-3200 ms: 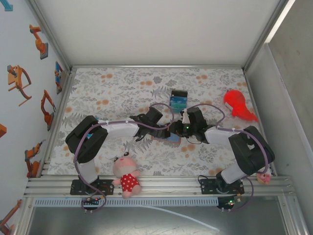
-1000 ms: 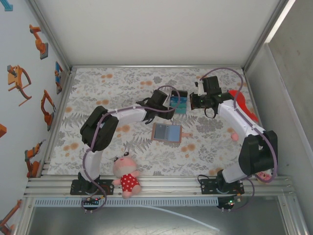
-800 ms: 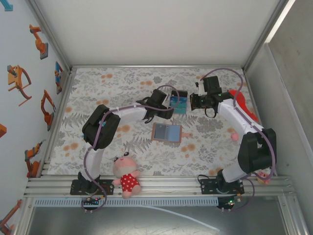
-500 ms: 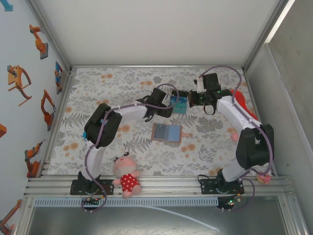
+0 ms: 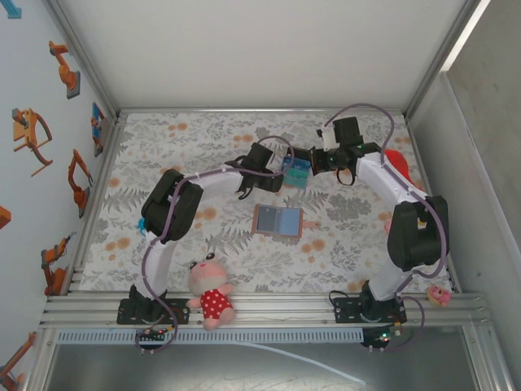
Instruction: Take the credit cards out of the card holder
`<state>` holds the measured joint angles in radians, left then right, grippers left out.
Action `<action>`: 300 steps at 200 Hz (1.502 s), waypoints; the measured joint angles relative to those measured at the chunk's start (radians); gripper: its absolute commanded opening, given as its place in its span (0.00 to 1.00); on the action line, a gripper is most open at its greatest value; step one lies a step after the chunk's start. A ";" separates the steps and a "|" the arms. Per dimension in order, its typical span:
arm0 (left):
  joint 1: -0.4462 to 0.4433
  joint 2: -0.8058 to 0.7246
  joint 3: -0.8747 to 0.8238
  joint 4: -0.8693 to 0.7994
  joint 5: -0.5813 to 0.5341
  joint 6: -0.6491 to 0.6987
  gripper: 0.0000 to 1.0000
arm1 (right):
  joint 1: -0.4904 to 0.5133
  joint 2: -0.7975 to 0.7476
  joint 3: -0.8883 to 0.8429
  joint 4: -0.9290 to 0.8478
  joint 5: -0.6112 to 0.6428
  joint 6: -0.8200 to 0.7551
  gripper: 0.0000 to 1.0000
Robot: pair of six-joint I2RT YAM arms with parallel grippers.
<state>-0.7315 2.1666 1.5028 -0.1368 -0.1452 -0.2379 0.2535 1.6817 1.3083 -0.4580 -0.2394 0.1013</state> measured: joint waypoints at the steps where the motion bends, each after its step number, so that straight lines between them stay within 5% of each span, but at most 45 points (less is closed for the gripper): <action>1: 0.000 0.001 0.001 0.000 0.000 0.000 0.97 | 0.000 0.003 0.002 0.000 0.000 -0.003 0.00; 100: 0.039 0.031 0.059 -0.005 0.001 -0.001 0.97 | -0.001 0.146 0.187 0.004 0.024 -0.231 0.00; 192: 0.039 -0.259 -0.191 0.021 -0.005 -0.046 0.97 | -0.001 0.297 0.295 0.024 0.035 -0.460 0.00; 300: 0.039 -0.438 -0.256 0.023 -0.058 -0.054 0.97 | -0.001 0.398 0.396 -0.048 -0.003 -0.563 0.00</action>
<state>-0.6922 1.7287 1.2465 -0.1139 -0.2031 -0.2920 0.2527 2.0796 1.7039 -0.5064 -0.2428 -0.4622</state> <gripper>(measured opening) 0.969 0.041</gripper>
